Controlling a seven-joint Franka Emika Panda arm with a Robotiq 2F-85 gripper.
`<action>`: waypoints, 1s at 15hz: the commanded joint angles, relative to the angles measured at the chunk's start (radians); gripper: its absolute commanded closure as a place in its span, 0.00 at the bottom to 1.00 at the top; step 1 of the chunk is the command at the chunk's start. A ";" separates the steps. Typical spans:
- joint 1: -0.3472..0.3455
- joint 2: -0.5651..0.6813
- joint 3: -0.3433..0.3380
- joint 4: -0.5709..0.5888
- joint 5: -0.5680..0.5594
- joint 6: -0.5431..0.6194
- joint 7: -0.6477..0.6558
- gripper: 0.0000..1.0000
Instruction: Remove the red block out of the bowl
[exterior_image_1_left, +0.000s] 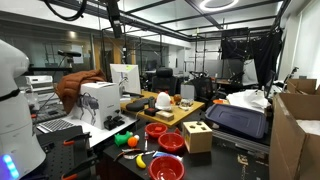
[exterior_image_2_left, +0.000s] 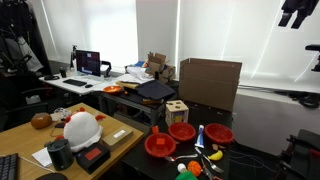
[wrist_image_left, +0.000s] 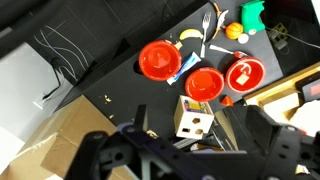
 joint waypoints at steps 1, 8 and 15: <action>0.007 0.031 -0.004 0.007 -0.002 0.024 0.001 0.00; 0.099 0.210 -0.001 0.011 0.097 0.151 -0.035 0.00; 0.210 0.481 0.035 0.030 0.254 0.277 -0.085 0.00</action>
